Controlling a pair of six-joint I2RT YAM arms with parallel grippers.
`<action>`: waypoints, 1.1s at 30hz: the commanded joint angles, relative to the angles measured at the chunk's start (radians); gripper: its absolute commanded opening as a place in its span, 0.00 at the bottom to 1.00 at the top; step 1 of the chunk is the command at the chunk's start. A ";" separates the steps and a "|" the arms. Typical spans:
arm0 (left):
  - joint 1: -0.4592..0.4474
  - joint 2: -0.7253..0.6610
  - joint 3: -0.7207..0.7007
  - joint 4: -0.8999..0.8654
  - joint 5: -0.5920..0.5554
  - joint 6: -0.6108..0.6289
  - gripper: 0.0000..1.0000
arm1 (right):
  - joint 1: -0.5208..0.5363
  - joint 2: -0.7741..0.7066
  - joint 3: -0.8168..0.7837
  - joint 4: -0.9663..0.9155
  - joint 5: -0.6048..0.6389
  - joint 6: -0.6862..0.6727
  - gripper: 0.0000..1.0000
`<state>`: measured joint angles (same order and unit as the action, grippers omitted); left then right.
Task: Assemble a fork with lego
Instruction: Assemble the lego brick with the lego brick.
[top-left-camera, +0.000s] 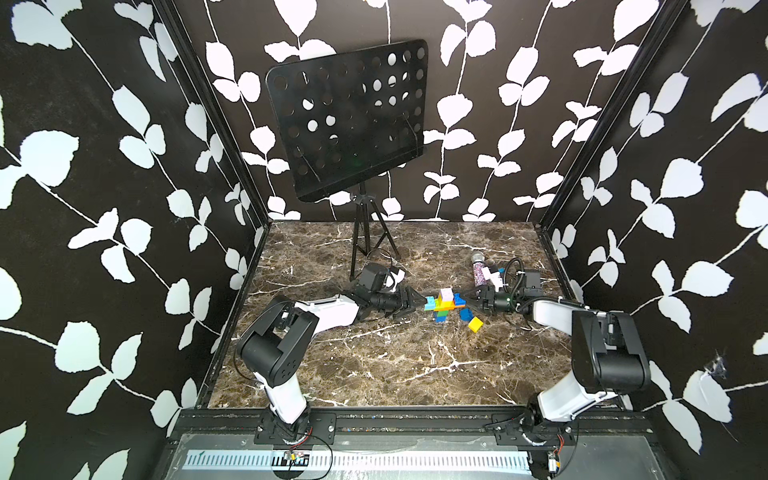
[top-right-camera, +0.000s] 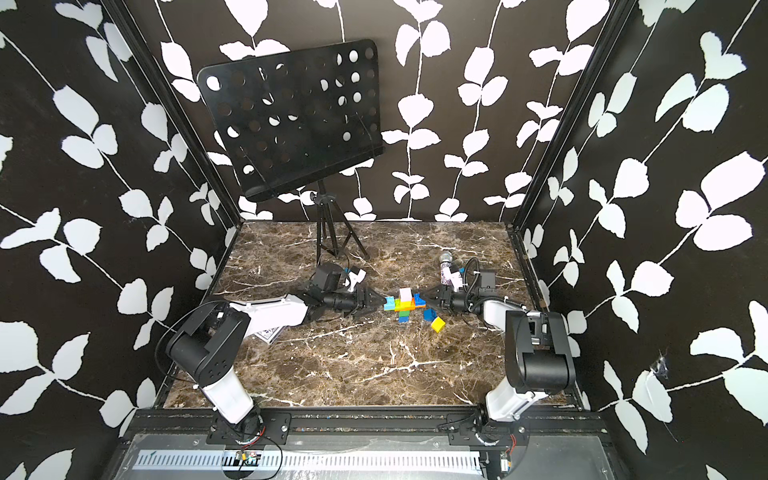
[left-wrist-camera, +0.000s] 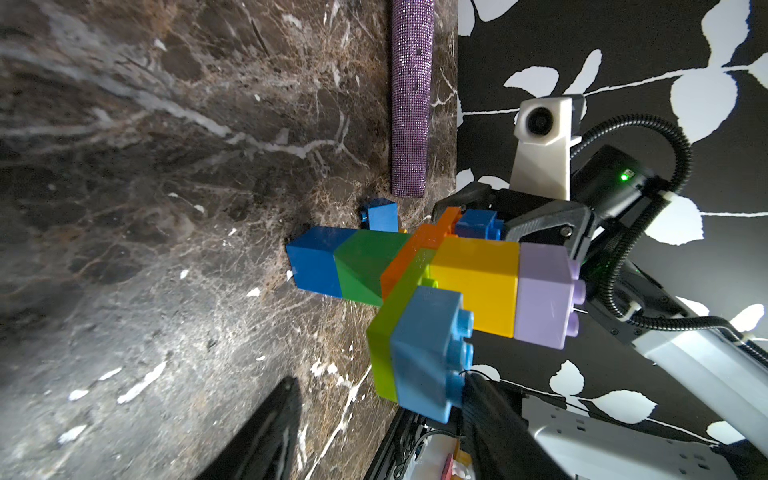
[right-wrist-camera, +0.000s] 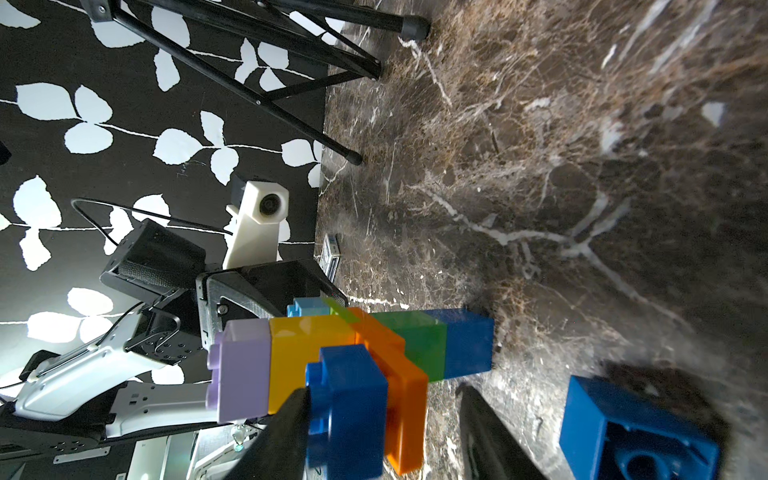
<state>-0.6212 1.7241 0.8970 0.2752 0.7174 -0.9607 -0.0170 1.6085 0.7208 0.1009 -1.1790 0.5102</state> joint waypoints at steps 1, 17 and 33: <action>-0.006 0.001 0.017 -0.013 -0.001 0.012 0.63 | -0.013 -0.001 0.009 -0.042 0.013 -0.032 0.58; -0.006 0.004 0.019 -0.013 0.001 0.013 0.63 | -0.026 -0.023 0.017 -0.038 0.010 -0.021 0.59; -0.006 0.010 0.015 -0.008 -0.001 0.009 0.63 | 0.017 0.018 -0.016 0.001 -0.019 -0.002 0.59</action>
<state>-0.6212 1.7298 0.8974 0.2752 0.7170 -0.9607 -0.0051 1.6157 0.7250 0.0864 -1.1877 0.5102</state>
